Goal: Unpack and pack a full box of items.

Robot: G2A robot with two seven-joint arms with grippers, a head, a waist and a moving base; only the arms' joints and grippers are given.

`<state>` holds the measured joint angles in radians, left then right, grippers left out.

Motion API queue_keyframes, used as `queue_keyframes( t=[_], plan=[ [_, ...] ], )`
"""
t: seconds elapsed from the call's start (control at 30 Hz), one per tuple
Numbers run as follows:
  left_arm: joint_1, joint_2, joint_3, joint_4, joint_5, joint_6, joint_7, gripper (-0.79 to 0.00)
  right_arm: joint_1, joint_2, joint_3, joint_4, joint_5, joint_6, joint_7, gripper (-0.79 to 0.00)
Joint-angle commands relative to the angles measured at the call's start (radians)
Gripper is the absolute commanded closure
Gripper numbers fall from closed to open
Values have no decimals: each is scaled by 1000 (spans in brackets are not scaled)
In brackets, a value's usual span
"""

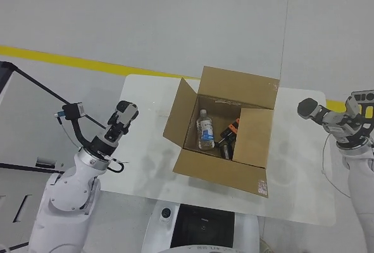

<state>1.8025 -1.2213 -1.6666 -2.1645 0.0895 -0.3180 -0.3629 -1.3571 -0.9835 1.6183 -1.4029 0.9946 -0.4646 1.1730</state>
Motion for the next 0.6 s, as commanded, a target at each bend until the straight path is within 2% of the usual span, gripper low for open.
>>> queue_keyframes(
  t=[0.0, 0.07, 0.13, 0.43, 0.5, 0.57],
  plan=[
    [-27, -3, 62, 15, 34, 4, 12, -785, 0, 0, 0, 0, 0, 0, 0, -785],
    [-58, -8, 128, 61, 73, 0, 38, -785, 0, 0, 0, 0, 0, 0, 0, -785],
    [-87, -14, 192, 134, 80, 37, 63, -785, 0, 0, 0, 0, 0, 0, 0, -785],
    [-92, -13, 176, 134, 62, 41, 76, -785, 0, 0, 0, 0, 0, 0, 0, -785],
    [-99, -12, 162, 145, 111, 51, 100, -785, 0, 0, 0, 0, 0, 0, 0, -785],
    [-128, -15, 185, 172, 187, 57, 142, -785, 0, 0, 0, 0, 0, 0, 0, -785]
  ],
)
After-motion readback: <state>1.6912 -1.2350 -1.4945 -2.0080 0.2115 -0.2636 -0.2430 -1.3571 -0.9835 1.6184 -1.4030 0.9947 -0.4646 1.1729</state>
